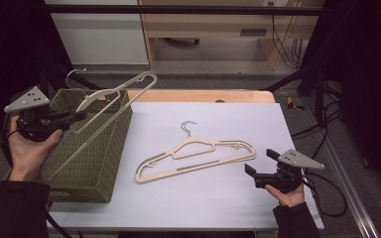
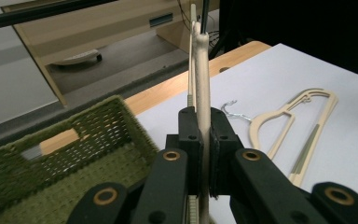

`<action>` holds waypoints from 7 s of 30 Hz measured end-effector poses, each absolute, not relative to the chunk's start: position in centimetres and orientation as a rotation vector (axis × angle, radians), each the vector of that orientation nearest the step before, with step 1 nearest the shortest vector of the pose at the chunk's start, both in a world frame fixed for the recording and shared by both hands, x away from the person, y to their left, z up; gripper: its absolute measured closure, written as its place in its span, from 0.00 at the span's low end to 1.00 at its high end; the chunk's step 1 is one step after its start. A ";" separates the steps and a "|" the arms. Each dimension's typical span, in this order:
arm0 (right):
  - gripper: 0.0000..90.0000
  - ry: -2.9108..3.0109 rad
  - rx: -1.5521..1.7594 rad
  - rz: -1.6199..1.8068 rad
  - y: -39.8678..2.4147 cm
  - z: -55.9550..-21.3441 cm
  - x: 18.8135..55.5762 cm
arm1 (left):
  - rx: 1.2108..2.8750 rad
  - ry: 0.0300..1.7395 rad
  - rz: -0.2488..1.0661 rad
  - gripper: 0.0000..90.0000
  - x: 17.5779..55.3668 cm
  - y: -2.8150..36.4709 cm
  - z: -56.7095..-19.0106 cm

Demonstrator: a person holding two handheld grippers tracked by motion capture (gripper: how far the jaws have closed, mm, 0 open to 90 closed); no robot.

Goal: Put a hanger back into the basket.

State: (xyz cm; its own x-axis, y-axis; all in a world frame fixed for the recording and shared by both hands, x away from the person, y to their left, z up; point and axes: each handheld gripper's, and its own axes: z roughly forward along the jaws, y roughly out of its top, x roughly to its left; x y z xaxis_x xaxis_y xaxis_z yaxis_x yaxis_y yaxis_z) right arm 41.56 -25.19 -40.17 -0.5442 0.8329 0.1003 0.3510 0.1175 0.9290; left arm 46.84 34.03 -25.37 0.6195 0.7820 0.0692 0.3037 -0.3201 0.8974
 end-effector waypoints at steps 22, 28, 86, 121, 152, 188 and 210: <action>0.05 1.959 1.149 1.422 -25.1 -40.3 41.7 | 1.918 0.996 0.715 0.95 48.7 41.3 -28.7; 0.05 1.965 1.151 1.420 -25.1 -40.3 41.7 | 1.943 1.003 0.710 0.95 49.1 41.6 -29.8; 0.05 1.995 1.125 1.417 -24.6 -40.5 41.7 | 2.228 1.040 0.580 0.70 48.9 35.9 -39.6; 0.05 1.961 1.103 1.478 -24.8 -39.9 41.4 | 1.749 0.865 0.643 0.09 43.1 28.7 -31.9; 0.05 1.973 1.089 1.484 -24.8 -39.8 41.5 | 1.966 0.789 0.447 0.11 48.0 17.2 -38.6; 0.05 2.003 1.075 1.477 -24.3 -40.2 41.6 | 2.337 0.888 0.361 0.57 54.5 15.8 -46.4; 0.06 2.014 1.072 1.469 -24.2 -40.3 41.7 | 2.384 0.836 0.350 0.82 54.6 16.0 -46.3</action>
State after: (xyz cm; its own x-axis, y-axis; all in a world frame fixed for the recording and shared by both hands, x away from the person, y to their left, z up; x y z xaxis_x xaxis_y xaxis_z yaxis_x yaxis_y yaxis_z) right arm 41.67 -24.18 -40.29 -0.6116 0.7848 0.1003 0.3350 0.1420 0.9314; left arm 54.55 15.99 -46.29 0.7687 0.6375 0.0524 0.4846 -0.6339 0.6028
